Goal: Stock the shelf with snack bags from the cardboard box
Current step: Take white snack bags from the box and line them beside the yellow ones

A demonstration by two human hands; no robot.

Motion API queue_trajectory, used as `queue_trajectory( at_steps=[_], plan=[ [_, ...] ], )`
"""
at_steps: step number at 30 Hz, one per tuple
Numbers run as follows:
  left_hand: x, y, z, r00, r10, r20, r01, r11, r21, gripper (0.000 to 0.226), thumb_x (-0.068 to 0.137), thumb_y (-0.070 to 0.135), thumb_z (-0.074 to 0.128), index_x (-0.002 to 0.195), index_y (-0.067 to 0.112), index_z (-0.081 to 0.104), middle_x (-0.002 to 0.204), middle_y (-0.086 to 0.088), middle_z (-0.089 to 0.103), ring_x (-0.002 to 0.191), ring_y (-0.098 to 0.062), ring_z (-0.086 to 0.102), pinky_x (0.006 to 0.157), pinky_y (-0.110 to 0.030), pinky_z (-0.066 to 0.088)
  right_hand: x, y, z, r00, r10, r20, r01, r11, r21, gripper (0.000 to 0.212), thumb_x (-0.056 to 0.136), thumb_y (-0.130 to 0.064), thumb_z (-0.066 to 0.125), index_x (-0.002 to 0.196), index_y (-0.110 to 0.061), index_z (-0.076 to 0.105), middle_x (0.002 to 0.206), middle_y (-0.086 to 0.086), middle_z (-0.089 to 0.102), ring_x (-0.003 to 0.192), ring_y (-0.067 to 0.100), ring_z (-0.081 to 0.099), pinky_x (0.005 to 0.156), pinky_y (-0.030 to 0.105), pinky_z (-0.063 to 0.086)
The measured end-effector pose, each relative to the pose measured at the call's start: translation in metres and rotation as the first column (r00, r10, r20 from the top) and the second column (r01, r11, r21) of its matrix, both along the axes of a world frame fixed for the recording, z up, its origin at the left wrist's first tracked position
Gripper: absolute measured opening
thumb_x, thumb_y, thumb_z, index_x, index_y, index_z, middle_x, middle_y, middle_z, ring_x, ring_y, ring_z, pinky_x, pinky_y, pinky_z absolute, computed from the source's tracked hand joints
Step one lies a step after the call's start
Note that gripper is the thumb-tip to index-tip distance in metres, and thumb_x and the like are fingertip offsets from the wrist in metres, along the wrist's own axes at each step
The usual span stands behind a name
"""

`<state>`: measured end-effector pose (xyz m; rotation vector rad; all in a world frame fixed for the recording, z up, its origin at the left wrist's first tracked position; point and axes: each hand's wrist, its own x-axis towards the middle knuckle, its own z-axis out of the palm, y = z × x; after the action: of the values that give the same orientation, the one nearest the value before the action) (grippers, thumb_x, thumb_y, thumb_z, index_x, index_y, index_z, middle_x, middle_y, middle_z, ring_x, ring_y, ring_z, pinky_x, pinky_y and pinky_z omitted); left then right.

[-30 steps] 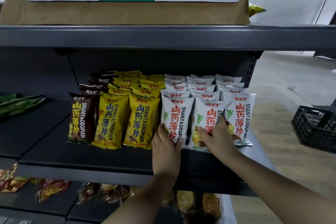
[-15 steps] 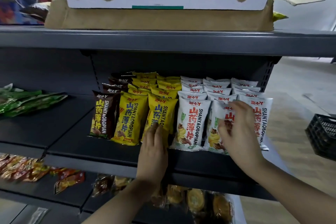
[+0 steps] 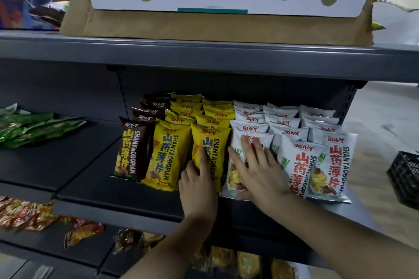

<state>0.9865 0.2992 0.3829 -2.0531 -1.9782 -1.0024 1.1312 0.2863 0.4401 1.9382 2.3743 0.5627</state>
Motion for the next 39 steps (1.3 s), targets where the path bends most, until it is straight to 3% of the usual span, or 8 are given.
queue_trajectory(
  at_steps=[2, 5, 12, 16, 25, 32, 36, 39],
  plan=[
    [-0.002, 0.002, -0.001, 1.0, 0.001, -0.026, -0.001, 1.0, 0.016, 0.101, 0.063, 0.042, 0.082, 0.143, 0.015, 0.027, 0.103, -0.017, 0.064, 0.084, -0.032, 0.064, 0.067, -0.039, 0.055, 0.004, 0.005, -0.006, 1.0, 0.025, 0.012, -0.026, 0.999, 0.031, 0.138, 0.025, -0.059, 0.092, 0.141, -0.011, 0.034, 0.141, 0.027, 0.046, 0.122, 0.048, 0.05, 0.092, 0.056, 0.048],
    [-0.01, 0.006, -0.005, 0.999, -0.03, -0.033, 0.031, 0.998, 0.055, 0.098, 0.066, 0.048, 0.077, 0.144, 0.015, 0.026, 0.101, -0.015, 0.062, 0.085, -0.031, 0.063, 0.071, -0.037, 0.055, 0.008, 0.003, -0.008, 0.996, 0.074, 0.047, -0.078, 0.993, 0.09, 0.128, 0.027, -0.07, 0.084, 0.136, -0.009, 0.052, 0.139, 0.027, 0.048, 0.12, 0.048, 0.052, 0.091, 0.057, 0.048],
    [-0.054, -0.012, -0.009, 0.974, -0.228, -0.007, 0.224, 0.951, 0.212, 0.044, 0.088, 0.036, 0.042, 0.124, 0.011, 0.045, 0.11, -0.012, 0.053, 0.1, -0.025, 0.047, 0.085, -0.037, 0.048, 0.013, -0.006, -0.004, 0.983, 0.175, -0.053, -0.164, 0.971, 0.176, 0.099, 0.052, -0.066, 0.079, 0.131, -0.011, 0.054, 0.136, 0.02, 0.051, 0.124, 0.039, 0.051, 0.095, 0.053, 0.05],
    [-0.089, -0.005, -0.014, 0.995, -0.097, 0.028, 0.091, 0.983, 0.16, 0.05, 0.084, 0.029, 0.042, 0.127, 0.004, 0.041, 0.125, -0.02, 0.047, 0.113, -0.035, 0.046, 0.096, -0.042, 0.043, 0.002, -0.01, 0.008, 0.971, 0.224, -0.081, -0.189, 0.932, 0.31, 0.065, 0.066, -0.044, 0.08, 0.118, -0.009, 0.064, 0.124, 0.013, 0.06, 0.114, 0.03, 0.059, 0.093, 0.041, 0.051],
    [-0.09, 0.008, -0.008, 0.969, -0.036, 0.243, 0.045, 0.998, -0.033, 0.086, 0.076, 0.017, 0.075, 0.146, 0.004, 0.026, 0.139, -0.02, 0.039, 0.126, -0.039, 0.038, 0.101, -0.046, 0.037, -0.05, 0.023, 0.01, 0.976, 0.208, -0.073, -0.186, 0.955, 0.232, 0.123, 0.043, -0.075, 0.076, 0.137, 0.0, 0.048, 0.136, 0.024, 0.052, 0.123, 0.038, 0.054, 0.098, 0.048, 0.049],
    [-0.088, 0.01, -0.009, 0.952, -0.052, 0.301, 0.062, 0.998, -0.024, 0.087, 0.078, 0.016, 0.073, 0.148, 0.01, 0.021, 0.143, -0.013, 0.033, 0.131, -0.031, 0.032, 0.103, -0.041, 0.036, -0.053, 0.033, 0.004, 0.978, 0.203, -0.049, -0.19, 0.962, 0.198, 0.12, 0.058, -0.072, 0.07, 0.146, 0.001, 0.033, 0.148, 0.025, 0.038, 0.137, 0.039, 0.038, 0.11, 0.049, 0.035],
    [-0.089, 0.006, -0.012, 0.936, -0.05, 0.349, 0.055, 0.998, -0.004, 0.078, 0.082, 0.019, 0.07, 0.145, 0.009, 0.025, 0.142, -0.018, 0.028, 0.132, -0.036, 0.03, 0.104, -0.049, 0.037, -0.047, 0.023, 0.007, 0.933, 0.338, -0.124, -0.269, 0.883, 0.385, 0.073, 0.063, -0.048, 0.082, 0.121, -0.006, 0.063, 0.117, 0.014, 0.064, 0.102, 0.03, 0.065, 0.081, 0.039, 0.057],
    [-0.075, -0.013, -0.012, 0.955, -0.16, 0.249, 0.103, 0.968, 0.227, 0.057, 0.085, 0.017, 0.052, 0.136, 0.004, 0.031, 0.139, -0.019, 0.029, 0.128, -0.038, 0.035, 0.105, -0.05, 0.037, -0.023, 0.005, 0.014, 0.884, 0.418, -0.207, -0.272, 0.823, 0.498, 0.033, 0.084, -0.031, 0.054, 0.107, -0.01, 0.066, 0.102, 0.005, 0.063, 0.089, 0.021, 0.064, 0.072, 0.034, 0.056]
  ],
)
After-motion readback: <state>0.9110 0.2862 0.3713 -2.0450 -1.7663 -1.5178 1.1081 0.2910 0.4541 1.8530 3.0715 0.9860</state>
